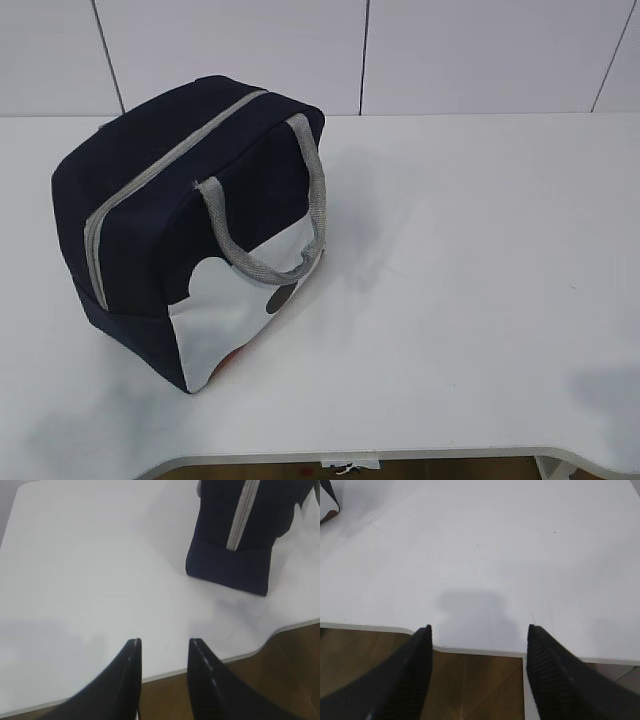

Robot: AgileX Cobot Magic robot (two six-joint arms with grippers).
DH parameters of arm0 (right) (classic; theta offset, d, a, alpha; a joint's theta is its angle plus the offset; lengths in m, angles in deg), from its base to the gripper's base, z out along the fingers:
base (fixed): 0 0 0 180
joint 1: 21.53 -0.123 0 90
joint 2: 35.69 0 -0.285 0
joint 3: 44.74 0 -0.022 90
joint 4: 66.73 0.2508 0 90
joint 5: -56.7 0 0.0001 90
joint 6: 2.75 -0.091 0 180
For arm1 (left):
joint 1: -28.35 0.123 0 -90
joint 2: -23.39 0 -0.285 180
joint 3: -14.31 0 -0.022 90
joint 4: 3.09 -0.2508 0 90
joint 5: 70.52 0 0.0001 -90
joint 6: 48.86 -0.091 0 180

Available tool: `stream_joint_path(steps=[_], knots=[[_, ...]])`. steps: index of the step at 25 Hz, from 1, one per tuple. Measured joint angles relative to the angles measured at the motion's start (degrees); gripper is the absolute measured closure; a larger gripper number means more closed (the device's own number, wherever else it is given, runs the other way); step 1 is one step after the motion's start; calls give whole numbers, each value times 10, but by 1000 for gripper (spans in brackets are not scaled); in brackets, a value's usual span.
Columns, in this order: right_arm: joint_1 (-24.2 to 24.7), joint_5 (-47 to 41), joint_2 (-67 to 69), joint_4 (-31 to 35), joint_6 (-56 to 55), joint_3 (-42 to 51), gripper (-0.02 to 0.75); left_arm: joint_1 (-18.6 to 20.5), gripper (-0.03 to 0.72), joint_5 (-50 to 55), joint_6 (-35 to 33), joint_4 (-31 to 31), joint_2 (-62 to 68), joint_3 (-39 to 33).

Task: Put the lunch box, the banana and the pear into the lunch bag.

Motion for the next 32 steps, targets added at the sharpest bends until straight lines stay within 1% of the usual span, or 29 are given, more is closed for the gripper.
stream_joint_path(steps=[32], knots=[[0,0,0,0,0,0,270,0,449,0,0,0,0,0]])
